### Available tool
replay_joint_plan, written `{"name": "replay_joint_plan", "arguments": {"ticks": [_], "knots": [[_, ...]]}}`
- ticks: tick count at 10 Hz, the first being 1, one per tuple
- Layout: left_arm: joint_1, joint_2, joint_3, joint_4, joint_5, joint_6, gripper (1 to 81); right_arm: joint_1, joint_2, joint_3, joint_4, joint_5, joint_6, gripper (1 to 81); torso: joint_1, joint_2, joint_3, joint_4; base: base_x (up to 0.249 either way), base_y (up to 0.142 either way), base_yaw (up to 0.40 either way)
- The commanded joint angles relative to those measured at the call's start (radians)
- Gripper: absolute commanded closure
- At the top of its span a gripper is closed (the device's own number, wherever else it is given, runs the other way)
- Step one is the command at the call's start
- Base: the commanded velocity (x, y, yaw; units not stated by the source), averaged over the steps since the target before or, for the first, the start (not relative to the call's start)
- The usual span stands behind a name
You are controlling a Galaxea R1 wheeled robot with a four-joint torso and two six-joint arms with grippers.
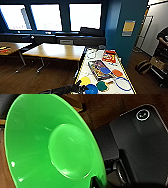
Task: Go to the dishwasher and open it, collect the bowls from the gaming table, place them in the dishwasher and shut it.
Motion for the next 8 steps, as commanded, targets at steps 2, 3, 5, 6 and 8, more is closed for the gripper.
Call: {"name": "replay_joint_plan", "arguments": {"ticks": [2, 3, 5, 6, 8], "knots": [[-0.138, 0.014, 0.014, 0.000, 0.014, 0.017, 1.0, 0.054, -0.026, 0.027, -0.016, -0.106, -0.004, 81.1, 0.000, 0.000, 0.000, 0.000, 0.000, 0.000, 0.000], [-0.135, 0.018, 0.014, 0.000, 0.013, 0.025, 1.0, 0.052, -0.026, 0.027, -0.016, -0.106, -0.004, 81.1, 0.000, 0.000, 0.000, 0.000, 0.000, 0.000, 0.000], [-0.130, 0.024, 0.012, 0.002, 0.011, 0.026, 1.0, 0.054, -0.025, 0.018, -0.013, -0.129, -0.004, 81.1, 0.000, 0.000, 0.000, 0.000, 0.000, 0.000, 0.000], [-0.129, 0.029, 0.006, 0.002, 0.011, 0.026, 1.0, 0.052, -0.022, 0.010, -0.015, -0.134, -0.004, 81.1, 0.000, 0.000, 0.000, 0.000, 0.000, 0.000, 0.000], [-0.129, 0.032, 0.003, 0.000, 0.011, 0.026, 1.0, 0.052, -0.020, 0.010, -0.015, -0.135, -0.004, 81.1, 0.000, 0.000, -0.062, 0.000, 0.000, 0.000, 0.000]]}}
